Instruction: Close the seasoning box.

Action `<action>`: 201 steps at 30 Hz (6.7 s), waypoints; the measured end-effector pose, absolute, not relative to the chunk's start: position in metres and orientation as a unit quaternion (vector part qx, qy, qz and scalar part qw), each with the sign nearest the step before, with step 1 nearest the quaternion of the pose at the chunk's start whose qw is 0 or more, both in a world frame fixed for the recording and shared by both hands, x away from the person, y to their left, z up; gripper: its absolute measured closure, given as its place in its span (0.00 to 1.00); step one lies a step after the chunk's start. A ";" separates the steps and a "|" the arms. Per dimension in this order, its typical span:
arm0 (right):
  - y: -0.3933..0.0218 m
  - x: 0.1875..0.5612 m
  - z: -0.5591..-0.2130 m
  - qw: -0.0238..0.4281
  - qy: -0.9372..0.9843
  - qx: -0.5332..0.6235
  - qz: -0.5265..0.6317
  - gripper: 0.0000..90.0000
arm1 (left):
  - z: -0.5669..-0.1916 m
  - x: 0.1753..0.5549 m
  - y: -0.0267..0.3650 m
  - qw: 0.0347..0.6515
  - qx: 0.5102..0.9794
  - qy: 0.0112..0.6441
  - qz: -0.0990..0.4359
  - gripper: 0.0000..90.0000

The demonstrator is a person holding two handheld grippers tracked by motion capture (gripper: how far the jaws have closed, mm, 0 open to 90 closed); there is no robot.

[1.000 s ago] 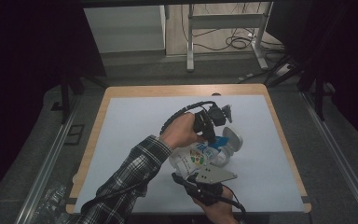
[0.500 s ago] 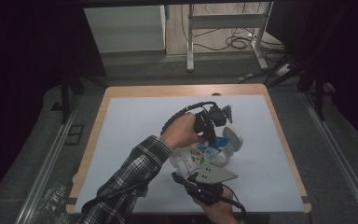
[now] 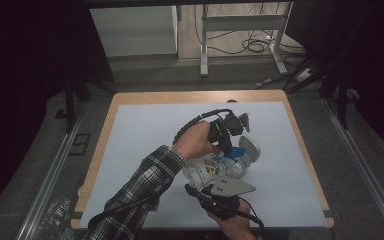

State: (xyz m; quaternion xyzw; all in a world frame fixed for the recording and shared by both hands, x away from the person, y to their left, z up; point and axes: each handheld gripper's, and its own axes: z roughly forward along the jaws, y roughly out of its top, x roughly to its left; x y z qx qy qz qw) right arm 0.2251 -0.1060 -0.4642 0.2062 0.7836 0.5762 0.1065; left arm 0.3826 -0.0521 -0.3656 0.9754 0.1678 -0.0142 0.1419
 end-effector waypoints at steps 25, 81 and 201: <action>-0.106 0.225 -0.463 0.109 0.783 0.204 0.577 0.99 | -0.366 0.383 -0.052 0.142 0.975 0.168 -0.016 0.99; -0.107 0.224 -0.460 0.114 0.780 0.199 0.582 0.99 | -0.366 0.384 -0.053 0.138 0.975 0.170 -0.021 0.99; -0.109 0.237 -0.483 0.106 0.798 0.233 0.546 0.98 | -0.364 0.372 -0.013 0.249 0.949 0.184 -0.058 0.99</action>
